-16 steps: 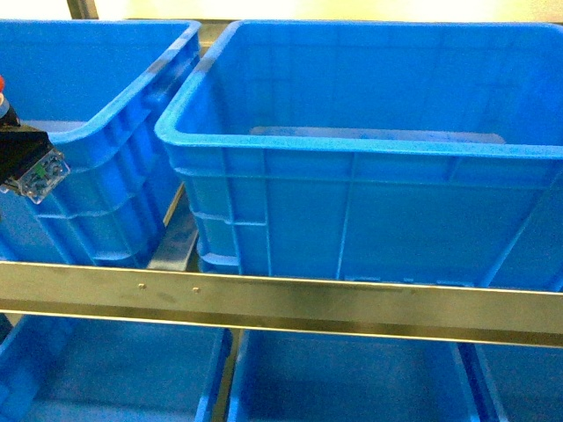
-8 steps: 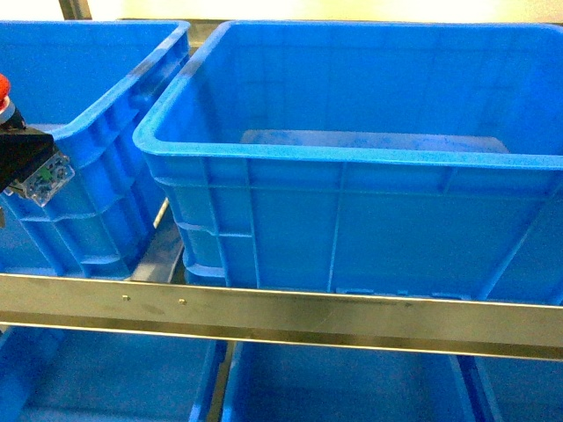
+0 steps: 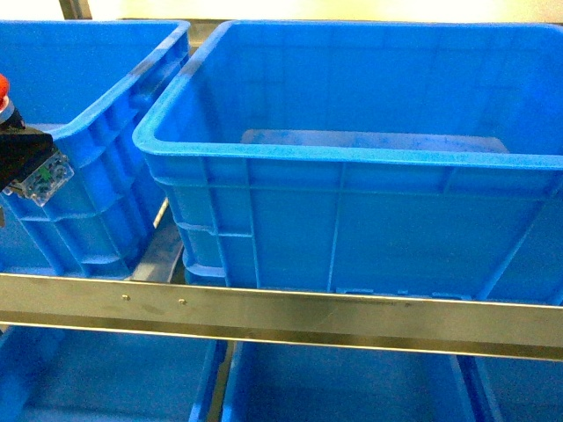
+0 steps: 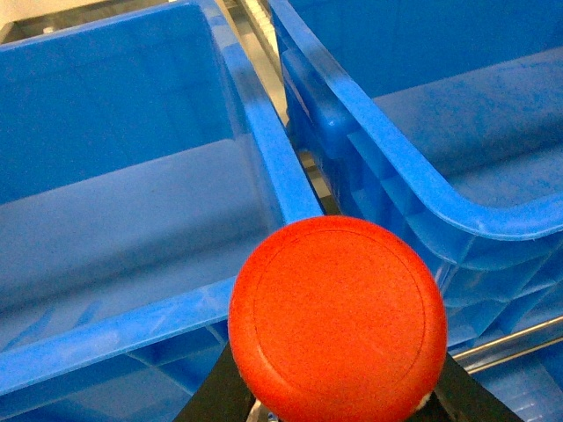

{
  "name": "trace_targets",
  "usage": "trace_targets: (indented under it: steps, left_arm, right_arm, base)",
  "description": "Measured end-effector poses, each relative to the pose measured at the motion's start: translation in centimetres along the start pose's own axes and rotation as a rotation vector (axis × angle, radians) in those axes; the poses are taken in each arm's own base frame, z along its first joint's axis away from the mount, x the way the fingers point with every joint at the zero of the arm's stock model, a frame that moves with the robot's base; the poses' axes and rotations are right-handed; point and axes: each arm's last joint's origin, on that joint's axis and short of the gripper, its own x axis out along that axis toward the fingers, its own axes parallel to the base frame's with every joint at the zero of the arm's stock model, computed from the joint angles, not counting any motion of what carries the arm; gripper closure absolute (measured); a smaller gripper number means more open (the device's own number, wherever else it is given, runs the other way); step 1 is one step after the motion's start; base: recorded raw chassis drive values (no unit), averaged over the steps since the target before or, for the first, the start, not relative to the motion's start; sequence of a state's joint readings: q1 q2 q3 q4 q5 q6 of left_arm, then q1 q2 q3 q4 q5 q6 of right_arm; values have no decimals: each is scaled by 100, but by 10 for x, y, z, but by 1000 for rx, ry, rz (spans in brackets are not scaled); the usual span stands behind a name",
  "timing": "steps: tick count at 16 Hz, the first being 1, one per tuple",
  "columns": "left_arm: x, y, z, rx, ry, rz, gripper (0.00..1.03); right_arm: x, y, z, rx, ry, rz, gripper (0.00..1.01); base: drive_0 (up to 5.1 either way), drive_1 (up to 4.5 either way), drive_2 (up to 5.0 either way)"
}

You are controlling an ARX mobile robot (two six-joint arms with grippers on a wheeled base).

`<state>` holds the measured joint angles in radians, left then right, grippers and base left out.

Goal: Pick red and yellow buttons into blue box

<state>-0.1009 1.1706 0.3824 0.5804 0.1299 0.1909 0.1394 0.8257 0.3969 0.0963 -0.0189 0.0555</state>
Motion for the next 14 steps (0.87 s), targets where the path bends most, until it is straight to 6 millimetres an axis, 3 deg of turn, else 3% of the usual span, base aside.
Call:
trace_targets:
  steps: [7, 11, 12, 13, 14]
  left_arm:
    - [0, 0, 0, 0, 0, 0, 79]
    - [0, 0, 0, 0, 0, 0, 79]
    - [0, 0, 0, 0, 0, 0, 79]
    - [0, 0, 0, 0, 0, 0, 79]
    - [0, 0, 0, 0, 0, 0, 79]
  right_arm:
    - [-15, 3, 10, -5, -40, 22, 76]
    - [-6, 6, 42, -8, -139, 48, 76]
    - [14, 15, 72, -24, -209, 97, 76]
    - [62, 19, 101, -52, -219, 184, 76]
    - [103, 21, 115, -59, -189, 204, 76]
  base:
    - [0, 0, 0]
    - [0, 0, 0]
    - [0, 0, 0]
    - [0, 0, 0]
    - [0, 0, 0]
